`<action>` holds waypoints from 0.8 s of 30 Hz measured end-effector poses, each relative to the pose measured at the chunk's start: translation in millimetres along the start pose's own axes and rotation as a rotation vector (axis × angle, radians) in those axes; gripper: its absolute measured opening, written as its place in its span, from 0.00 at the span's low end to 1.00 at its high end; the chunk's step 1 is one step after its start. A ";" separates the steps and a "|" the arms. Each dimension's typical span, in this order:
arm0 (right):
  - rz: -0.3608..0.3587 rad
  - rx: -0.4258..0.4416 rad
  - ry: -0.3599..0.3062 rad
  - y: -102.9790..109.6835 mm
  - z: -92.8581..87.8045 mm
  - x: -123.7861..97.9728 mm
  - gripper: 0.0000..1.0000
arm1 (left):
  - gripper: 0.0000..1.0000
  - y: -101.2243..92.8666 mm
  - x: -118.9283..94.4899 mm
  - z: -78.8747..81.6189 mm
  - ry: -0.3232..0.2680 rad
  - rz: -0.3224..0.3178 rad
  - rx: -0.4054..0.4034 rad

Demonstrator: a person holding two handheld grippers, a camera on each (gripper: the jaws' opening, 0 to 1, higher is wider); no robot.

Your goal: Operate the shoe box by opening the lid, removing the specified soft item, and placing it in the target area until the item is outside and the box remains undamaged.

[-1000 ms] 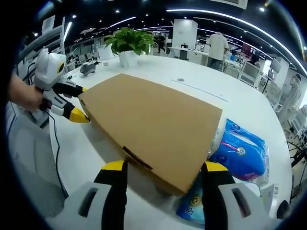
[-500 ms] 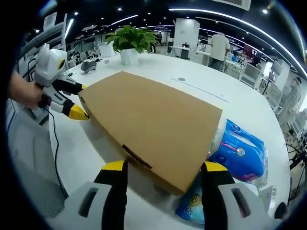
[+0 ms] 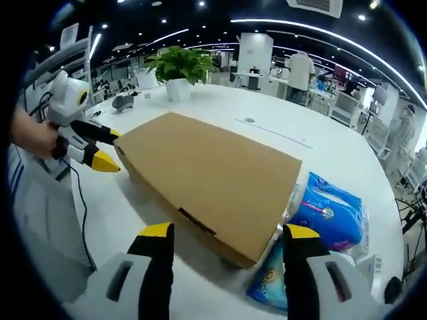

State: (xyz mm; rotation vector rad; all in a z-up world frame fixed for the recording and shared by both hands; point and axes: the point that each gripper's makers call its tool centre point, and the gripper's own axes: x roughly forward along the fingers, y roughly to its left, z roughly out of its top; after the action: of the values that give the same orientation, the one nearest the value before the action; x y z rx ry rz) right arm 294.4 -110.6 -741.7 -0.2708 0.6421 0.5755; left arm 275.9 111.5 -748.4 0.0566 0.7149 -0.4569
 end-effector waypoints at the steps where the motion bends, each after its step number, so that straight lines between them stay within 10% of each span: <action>1: 0.001 0.004 -0.004 0.2 0.7 -1.7 0.66 | 0.58 -1.2 -1.9 1.7 -0.008 -0.005 -0.011; 10: 0.034 0.013 -0.120 4.7 27.5 -33.8 0.69 | 0.60 -8.8 -34.5 13.6 -0.065 -0.043 0.003; 24: 0.055 0.057 -0.359 0.4 86.1 -113.3 0.72 | 0.72 -16.1 -123.7 74.4 -0.311 -0.095 -0.083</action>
State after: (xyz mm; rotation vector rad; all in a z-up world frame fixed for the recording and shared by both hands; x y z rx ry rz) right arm 262.0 -122.6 -603.7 -0.0917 0.3182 0.6388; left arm 233.4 129.5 -610.6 -0.1252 0.4315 -0.5131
